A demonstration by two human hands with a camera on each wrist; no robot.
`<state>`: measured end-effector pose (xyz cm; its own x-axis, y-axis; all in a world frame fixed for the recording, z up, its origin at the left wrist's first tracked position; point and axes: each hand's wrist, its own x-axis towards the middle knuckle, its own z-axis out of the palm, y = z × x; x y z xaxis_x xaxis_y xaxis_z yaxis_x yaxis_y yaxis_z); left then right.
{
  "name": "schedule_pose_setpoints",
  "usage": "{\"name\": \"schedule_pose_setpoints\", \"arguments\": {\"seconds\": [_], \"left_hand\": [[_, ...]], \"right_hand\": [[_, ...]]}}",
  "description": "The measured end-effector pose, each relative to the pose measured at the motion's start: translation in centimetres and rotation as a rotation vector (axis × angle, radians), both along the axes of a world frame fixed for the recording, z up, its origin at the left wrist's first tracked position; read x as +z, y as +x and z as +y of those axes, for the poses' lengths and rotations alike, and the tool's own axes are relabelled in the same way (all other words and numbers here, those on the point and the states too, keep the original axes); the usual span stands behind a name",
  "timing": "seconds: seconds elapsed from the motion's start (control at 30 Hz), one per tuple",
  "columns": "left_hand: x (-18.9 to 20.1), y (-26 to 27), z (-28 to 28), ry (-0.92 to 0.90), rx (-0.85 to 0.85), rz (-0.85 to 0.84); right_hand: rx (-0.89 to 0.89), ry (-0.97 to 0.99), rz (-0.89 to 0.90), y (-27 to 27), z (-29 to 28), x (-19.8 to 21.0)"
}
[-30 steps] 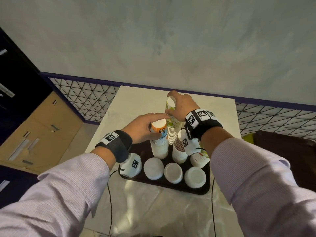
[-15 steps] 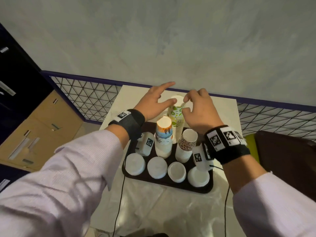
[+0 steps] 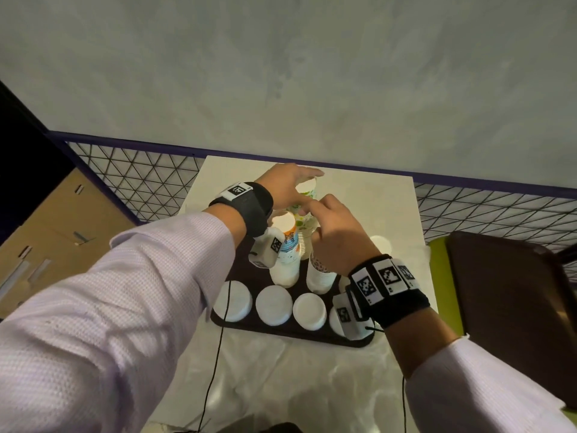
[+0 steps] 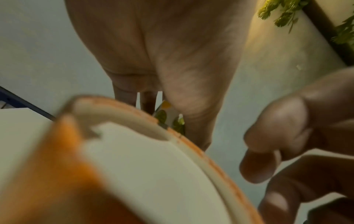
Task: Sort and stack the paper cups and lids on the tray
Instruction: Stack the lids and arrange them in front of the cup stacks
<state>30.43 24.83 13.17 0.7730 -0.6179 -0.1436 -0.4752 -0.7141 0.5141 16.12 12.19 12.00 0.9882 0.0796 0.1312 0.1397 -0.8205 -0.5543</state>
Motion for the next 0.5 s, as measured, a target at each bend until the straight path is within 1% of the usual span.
{"name": "schedule_pose_setpoints", "arguments": {"seconds": [0.1, 0.23, 0.37, 0.5], "left_hand": [[0.3, 0.1, 1.2, 0.054, 0.008, -0.054], [0.2, 0.4, 3.5, 0.077, 0.058, -0.058], [0.3, 0.5, 6.4, 0.127, 0.087, -0.062], [0.5, 0.3, 8.6, 0.152, 0.098, -0.060]], "right_hand": [[-0.003, -0.031, 0.001, 0.4, -0.1, -0.1], [0.003, -0.088, 0.009, 0.8, 0.5, -0.1], [0.039, -0.081, 0.143, 1.5, 2.1, 1.2], [0.120, -0.213, 0.193, 2.2, 4.0, 0.8]]}}
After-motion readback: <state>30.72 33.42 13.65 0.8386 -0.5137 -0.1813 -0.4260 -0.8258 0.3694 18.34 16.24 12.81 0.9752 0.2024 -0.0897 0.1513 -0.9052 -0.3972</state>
